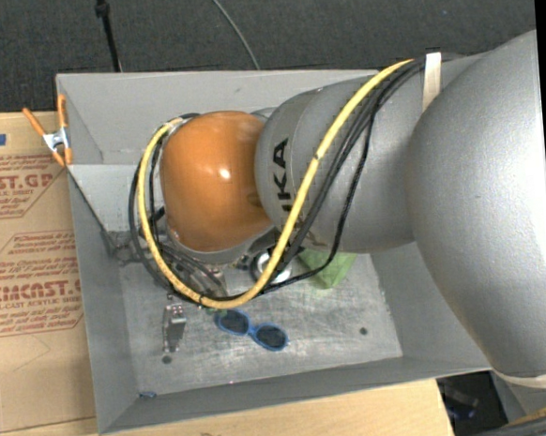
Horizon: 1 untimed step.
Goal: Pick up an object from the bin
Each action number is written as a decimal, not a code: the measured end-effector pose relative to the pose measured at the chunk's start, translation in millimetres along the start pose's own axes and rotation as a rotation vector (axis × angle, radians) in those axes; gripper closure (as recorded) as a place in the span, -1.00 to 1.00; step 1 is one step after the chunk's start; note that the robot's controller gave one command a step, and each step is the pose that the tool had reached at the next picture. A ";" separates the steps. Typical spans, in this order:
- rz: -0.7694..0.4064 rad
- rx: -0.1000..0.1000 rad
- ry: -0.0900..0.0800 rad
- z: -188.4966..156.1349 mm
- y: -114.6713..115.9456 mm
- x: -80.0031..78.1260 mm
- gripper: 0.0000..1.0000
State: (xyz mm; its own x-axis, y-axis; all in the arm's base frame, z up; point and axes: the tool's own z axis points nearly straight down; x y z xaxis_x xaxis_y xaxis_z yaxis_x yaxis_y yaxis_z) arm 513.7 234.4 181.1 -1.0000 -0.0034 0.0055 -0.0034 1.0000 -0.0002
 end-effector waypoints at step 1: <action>-0.032 0.002 0.001 15.6 -67.6 34.7 -1.00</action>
Offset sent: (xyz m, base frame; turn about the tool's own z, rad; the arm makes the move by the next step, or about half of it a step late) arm -0.0326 -0.0645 -0.0135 -0.0357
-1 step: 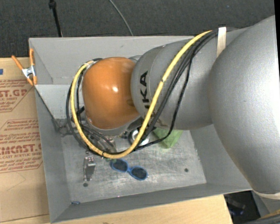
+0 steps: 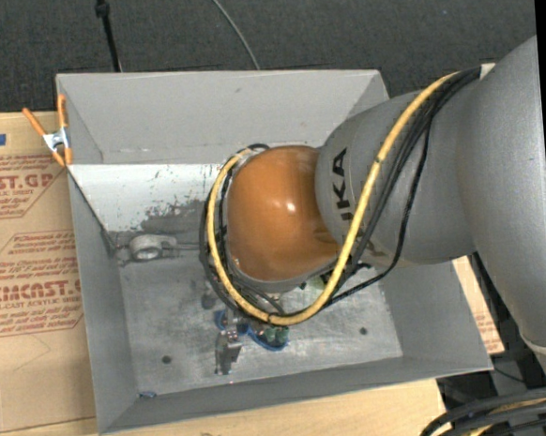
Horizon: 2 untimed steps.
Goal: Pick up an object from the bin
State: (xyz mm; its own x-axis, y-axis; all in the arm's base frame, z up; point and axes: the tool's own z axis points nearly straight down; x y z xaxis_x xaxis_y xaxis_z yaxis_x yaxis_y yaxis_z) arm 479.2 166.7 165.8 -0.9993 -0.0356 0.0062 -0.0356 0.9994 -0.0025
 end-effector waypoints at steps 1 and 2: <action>0.039 -0.007 -0.011 96.4 -70.0 -40.1 -1.00; 0.030 -0.006 -0.003 91.9 -66.9 -38.4 1.00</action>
Offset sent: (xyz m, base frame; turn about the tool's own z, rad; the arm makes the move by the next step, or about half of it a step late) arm 0.0397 -0.0683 -0.0958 0.0321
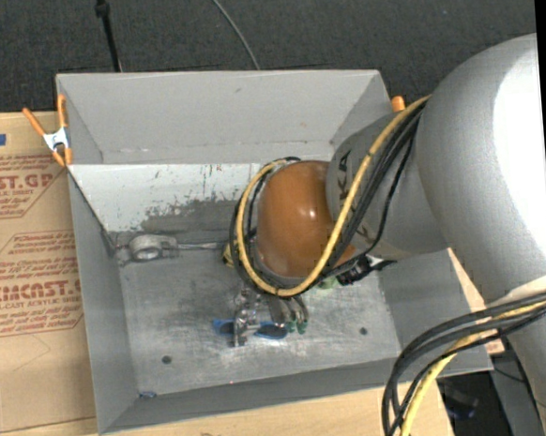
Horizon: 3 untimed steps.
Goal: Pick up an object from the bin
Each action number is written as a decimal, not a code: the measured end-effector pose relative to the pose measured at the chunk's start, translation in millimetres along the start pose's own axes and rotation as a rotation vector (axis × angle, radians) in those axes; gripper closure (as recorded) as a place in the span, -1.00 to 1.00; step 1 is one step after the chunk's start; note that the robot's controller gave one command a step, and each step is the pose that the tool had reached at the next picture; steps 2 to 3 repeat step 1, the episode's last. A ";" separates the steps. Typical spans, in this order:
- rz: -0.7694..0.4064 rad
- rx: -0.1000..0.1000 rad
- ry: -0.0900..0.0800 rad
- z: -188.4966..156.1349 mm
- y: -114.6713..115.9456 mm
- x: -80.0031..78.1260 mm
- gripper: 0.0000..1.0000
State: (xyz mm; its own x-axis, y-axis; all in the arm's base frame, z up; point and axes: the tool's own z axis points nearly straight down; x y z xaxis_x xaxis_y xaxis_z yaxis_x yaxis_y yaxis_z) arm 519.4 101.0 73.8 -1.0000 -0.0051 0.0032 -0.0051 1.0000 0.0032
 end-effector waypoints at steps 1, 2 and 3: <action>-0.299 0.004 -0.009 -147.3 -25.6 15.1 1.00; -0.299 0.004 -0.009 -147.3 -25.6 15.1 1.00; -0.299 0.004 -0.009 -147.3 -25.6 15.1 1.00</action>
Offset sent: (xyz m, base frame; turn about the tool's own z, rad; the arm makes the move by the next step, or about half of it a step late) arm -0.0156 -0.0263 0.1447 -0.2990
